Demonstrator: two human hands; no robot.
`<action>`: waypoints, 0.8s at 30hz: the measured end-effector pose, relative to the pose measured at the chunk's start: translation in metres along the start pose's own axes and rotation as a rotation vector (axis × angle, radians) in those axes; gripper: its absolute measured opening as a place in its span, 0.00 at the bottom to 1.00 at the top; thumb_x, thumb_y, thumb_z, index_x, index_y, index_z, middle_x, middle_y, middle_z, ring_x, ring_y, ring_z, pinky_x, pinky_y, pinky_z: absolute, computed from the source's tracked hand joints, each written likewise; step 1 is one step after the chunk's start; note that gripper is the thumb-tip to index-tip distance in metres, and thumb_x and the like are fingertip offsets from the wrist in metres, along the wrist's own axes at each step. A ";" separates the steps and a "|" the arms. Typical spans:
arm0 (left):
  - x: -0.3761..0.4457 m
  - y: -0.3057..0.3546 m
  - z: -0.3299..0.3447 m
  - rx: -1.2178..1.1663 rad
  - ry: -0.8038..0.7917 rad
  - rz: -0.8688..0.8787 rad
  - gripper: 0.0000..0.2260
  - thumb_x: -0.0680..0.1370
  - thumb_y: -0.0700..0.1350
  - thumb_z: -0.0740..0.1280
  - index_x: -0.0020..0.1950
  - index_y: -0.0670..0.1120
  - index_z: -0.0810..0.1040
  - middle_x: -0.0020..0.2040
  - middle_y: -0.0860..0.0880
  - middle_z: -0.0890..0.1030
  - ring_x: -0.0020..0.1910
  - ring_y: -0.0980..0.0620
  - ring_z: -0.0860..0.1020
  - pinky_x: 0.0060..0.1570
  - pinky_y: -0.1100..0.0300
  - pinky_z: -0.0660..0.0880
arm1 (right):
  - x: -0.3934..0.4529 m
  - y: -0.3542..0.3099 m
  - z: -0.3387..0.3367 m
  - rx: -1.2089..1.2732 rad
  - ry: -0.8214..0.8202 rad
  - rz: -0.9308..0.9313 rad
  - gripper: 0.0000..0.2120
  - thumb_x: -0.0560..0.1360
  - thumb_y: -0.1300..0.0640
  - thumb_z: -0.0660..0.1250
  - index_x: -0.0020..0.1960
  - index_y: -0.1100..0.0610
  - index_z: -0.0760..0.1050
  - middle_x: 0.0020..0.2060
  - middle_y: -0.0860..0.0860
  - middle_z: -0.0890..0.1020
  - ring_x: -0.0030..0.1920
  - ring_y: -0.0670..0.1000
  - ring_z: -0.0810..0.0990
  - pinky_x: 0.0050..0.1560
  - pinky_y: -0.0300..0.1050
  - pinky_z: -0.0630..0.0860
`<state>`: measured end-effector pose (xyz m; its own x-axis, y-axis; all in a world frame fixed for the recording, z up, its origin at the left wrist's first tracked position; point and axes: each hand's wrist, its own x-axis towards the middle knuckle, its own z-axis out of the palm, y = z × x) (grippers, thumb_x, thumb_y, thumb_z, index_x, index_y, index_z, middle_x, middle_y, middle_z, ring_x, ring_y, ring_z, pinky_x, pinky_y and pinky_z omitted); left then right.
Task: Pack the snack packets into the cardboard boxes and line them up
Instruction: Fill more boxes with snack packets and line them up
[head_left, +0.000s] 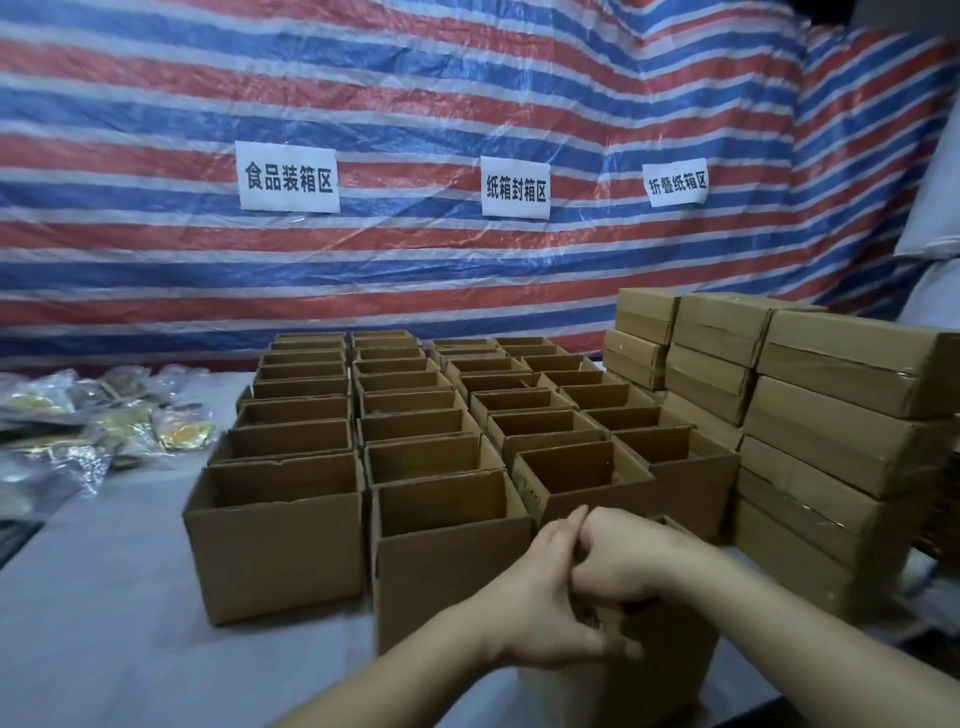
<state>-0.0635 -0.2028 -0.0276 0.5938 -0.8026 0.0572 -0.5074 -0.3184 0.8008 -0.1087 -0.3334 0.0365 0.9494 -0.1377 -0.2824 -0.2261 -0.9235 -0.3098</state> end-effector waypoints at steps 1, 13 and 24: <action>-0.017 -0.003 -0.003 -0.041 0.019 -0.011 0.55 0.63 0.60 0.79 0.79 0.62 0.45 0.77 0.63 0.51 0.76 0.54 0.58 0.74 0.54 0.65 | -0.006 -0.013 0.008 0.011 -0.012 -0.019 0.09 0.77 0.55 0.70 0.57 0.50 0.79 0.48 0.50 0.83 0.47 0.48 0.83 0.50 0.45 0.83; -0.206 -0.074 -0.112 0.119 0.164 -0.263 0.46 0.69 0.54 0.78 0.78 0.59 0.52 0.69 0.63 0.61 0.64 0.71 0.62 0.55 0.85 0.56 | -0.013 -0.167 0.087 0.053 0.269 -0.448 0.04 0.80 0.46 0.66 0.54 0.44 0.77 0.48 0.43 0.79 0.47 0.42 0.80 0.42 0.36 0.79; -0.255 -0.116 -0.178 0.055 0.251 -0.440 0.44 0.68 0.55 0.77 0.78 0.57 0.57 0.73 0.56 0.66 0.71 0.58 0.65 0.69 0.66 0.62 | 0.045 -0.229 0.126 -0.201 0.268 -0.488 0.20 0.80 0.38 0.52 0.62 0.46 0.75 0.48 0.44 0.76 0.47 0.47 0.72 0.54 0.47 0.71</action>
<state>-0.0448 0.1292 -0.0290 0.8871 -0.4426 -0.1311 -0.2037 -0.6302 0.7492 -0.0415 -0.0828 -0.0193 0.9612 0.2583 0.0969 0.2712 -0.9490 -0.1605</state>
